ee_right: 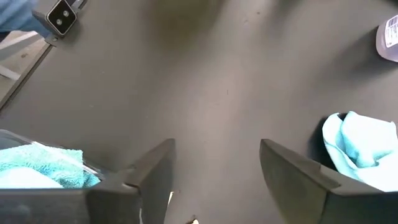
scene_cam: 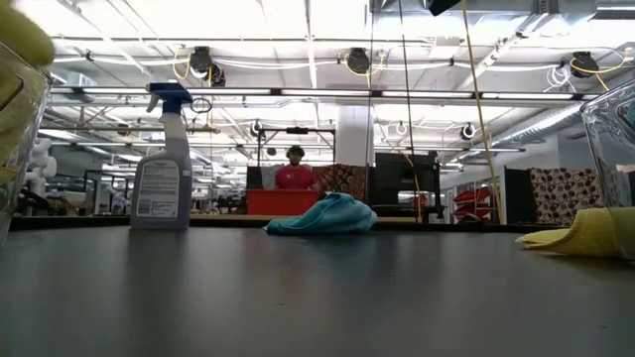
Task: Sort microfiber towel by color & place in baskets
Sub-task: Put the yellow towel into the left transparent bin
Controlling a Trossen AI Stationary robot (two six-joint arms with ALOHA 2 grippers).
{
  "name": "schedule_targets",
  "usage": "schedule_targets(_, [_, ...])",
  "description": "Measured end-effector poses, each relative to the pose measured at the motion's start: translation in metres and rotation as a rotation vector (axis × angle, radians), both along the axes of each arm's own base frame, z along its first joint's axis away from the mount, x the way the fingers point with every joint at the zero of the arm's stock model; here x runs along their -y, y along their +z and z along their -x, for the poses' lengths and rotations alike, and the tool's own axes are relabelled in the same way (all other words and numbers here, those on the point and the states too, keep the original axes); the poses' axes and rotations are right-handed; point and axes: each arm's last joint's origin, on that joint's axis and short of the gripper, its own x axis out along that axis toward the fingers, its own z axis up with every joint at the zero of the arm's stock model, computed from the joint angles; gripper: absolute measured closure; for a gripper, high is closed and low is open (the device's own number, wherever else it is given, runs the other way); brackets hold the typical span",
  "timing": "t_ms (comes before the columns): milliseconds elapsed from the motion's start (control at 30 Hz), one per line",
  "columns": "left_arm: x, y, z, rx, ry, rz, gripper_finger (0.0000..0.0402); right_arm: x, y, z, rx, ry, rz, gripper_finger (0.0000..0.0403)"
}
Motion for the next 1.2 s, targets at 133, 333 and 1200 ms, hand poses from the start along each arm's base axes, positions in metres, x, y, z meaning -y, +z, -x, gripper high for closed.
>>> schedule_targets(133, [0.002, -0.011, 0.019, -0.188, 0.091, 0.001, 0.0390, -0.002, 0.000, 0.001, -0.001, 0.009, 0.000, 0.0184])
schedule_targets(333, [0.002, -0.023, 0.042, -0.373, 0.219, -0.016, 0.0390, -0.008, 0.000, 0.002, -0.001, 0.024, -0.004, 0.0188])
schedule_targets(1200, [0.078, -0.104, 0.019, -0.582, 0.224, -0.004, 0.0389, -0.041, -0.011, -0.038, 0.189, 0.259, -0.081, 0.0188])
